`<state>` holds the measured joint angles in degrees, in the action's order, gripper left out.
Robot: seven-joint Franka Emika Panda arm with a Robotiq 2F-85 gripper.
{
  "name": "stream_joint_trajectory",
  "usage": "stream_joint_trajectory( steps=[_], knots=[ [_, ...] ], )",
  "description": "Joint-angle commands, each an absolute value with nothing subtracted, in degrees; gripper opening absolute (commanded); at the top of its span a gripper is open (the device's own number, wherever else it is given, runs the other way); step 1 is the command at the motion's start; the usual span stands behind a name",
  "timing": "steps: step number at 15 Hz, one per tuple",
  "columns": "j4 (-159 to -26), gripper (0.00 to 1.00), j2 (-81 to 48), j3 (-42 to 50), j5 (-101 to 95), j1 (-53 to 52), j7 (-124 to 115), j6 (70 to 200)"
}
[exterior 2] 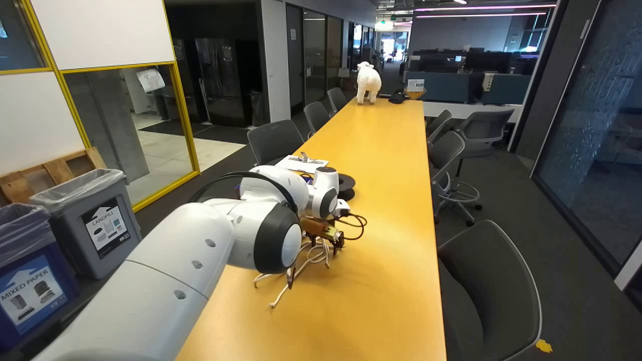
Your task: Place the two white ropes inside the blue box
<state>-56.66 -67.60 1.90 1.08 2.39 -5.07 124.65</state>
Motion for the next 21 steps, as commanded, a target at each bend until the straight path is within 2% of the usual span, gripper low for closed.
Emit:
stream_joint_trajectory(
  steps=[1,13,14,15,21],
  knots=[
    [-53.63,1.00,-68.74,3.04,0.04,1.41,-6.16,123.10],
    [-53.18,1.00,-68.99,3.63,-0.73,1.31,-5.66,123.21],
    [-53.20,0.75,-69.05,3.65,-0.76,1.31,-5.66,123.35],
    [-53.19,0.73,-69.18,3.60,-0.78,1.34,-5.49,123.41],
    [-52.32,0.27,-69.55,3.59,-0.82,1.32,-5.40,123.01]
  ],
)
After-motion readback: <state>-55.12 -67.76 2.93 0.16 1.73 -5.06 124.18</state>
